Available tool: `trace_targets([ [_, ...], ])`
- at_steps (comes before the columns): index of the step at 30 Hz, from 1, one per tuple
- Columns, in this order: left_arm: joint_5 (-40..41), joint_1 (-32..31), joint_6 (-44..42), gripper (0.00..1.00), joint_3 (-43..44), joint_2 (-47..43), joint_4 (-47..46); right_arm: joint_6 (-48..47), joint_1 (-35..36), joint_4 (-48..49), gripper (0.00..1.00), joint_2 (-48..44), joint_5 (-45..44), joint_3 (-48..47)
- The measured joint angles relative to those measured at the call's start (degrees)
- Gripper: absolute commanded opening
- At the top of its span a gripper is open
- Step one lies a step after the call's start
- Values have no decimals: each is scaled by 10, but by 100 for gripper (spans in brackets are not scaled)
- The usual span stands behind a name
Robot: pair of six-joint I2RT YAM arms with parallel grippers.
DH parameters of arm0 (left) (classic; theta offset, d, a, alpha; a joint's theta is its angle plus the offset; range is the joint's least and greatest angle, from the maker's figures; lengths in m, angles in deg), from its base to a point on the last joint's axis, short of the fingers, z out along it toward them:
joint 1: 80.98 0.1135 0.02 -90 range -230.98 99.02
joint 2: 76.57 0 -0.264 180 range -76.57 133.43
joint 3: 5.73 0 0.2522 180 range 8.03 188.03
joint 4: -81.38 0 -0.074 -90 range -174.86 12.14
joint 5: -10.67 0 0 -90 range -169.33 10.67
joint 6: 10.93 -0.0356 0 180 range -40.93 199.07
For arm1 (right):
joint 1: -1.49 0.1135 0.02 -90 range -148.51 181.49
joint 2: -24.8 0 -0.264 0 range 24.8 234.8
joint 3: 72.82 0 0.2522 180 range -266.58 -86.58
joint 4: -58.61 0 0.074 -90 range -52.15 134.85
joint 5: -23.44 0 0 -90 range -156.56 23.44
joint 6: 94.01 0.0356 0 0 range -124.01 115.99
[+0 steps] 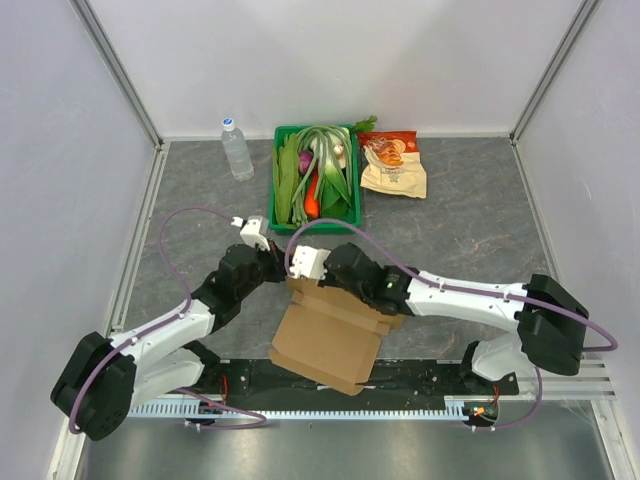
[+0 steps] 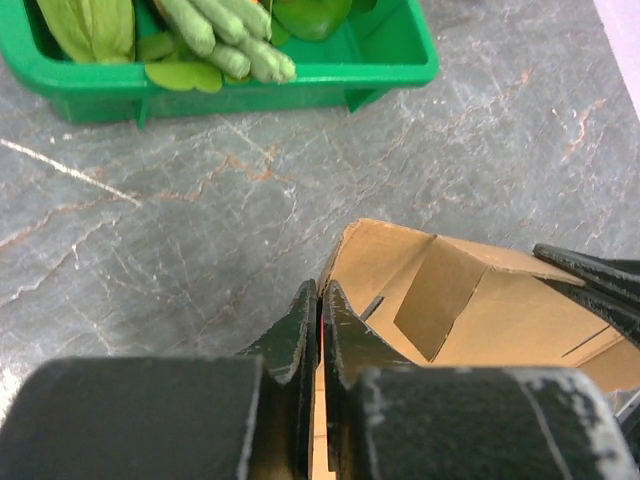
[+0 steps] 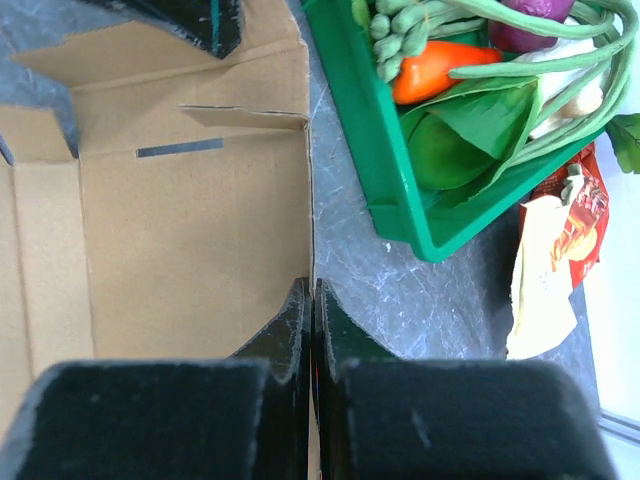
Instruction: Fold the paper box
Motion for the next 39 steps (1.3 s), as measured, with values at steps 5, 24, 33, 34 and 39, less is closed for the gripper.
trace_targets([
  [5,-15,0,12,45,-10,-23,36,-2,30,46,0,-2,-35,44],
  [24,-56,-28,-49,33,53,-84,33,-28,-75,-1,0,-14,132,-16],
  [33,-11,-66,-125,30,92,-10,30,-28,-101,-28,0,-14,177,-25],
  [34,-7,-69,-132,30,96,-4,30,-29,-103,-29,0,-14,179,-25],
  [39,10,-87,-159,29,102,8,31,-30,-105,-33,0,-14,187,-27],
])
